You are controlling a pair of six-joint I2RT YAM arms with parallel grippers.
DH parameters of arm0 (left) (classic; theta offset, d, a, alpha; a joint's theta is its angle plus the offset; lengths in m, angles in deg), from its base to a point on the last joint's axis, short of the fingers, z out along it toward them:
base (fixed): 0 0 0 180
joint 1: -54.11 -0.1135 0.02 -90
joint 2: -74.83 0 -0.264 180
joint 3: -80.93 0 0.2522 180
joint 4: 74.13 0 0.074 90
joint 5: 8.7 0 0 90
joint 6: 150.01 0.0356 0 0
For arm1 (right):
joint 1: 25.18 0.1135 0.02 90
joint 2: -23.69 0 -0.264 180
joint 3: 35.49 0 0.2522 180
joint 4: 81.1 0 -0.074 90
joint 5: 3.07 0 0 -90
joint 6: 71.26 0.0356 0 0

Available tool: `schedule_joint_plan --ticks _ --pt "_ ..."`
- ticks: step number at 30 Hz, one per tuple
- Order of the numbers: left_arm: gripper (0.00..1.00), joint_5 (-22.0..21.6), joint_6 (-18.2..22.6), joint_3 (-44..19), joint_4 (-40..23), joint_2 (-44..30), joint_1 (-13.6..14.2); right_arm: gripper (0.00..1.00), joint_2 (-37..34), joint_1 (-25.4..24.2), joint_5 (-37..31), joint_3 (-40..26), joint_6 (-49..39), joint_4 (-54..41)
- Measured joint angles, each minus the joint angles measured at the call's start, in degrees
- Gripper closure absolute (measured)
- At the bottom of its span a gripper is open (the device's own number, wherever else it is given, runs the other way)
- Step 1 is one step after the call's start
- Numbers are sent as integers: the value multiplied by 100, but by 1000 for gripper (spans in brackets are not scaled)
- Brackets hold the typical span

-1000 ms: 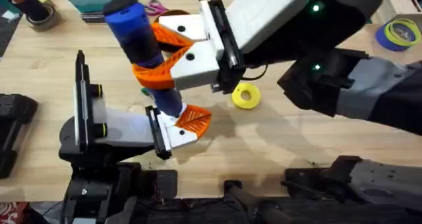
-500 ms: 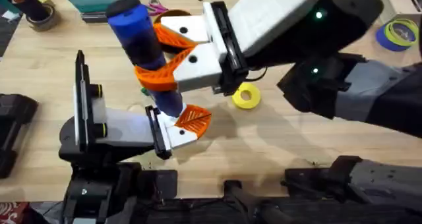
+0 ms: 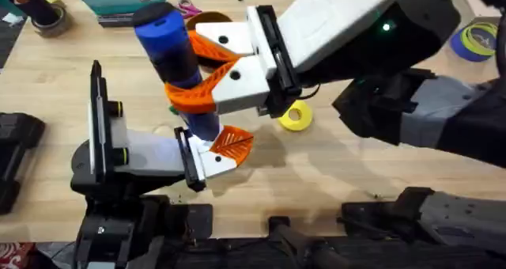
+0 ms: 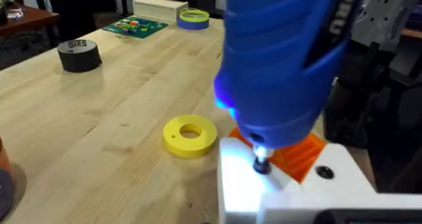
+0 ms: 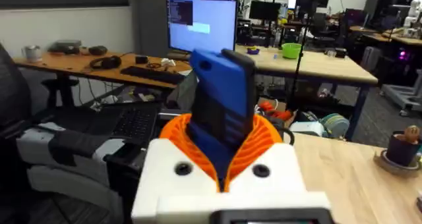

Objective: Pick up the gripper from the table and insert it into the empty holder that is missing its gripper. Then pick up a screw, insert it into the mounting hole, and use the screwdriver to tighten it. Finally, clean up the table by picking up the vegetable and placing it into the bucket.

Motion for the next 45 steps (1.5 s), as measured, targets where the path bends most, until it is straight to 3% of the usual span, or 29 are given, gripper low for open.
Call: schedule_joint_plan --ticks 45 --pt "996 22 -31 0 -4 -2 0 978 15 -2 -106 -99 184 -433"
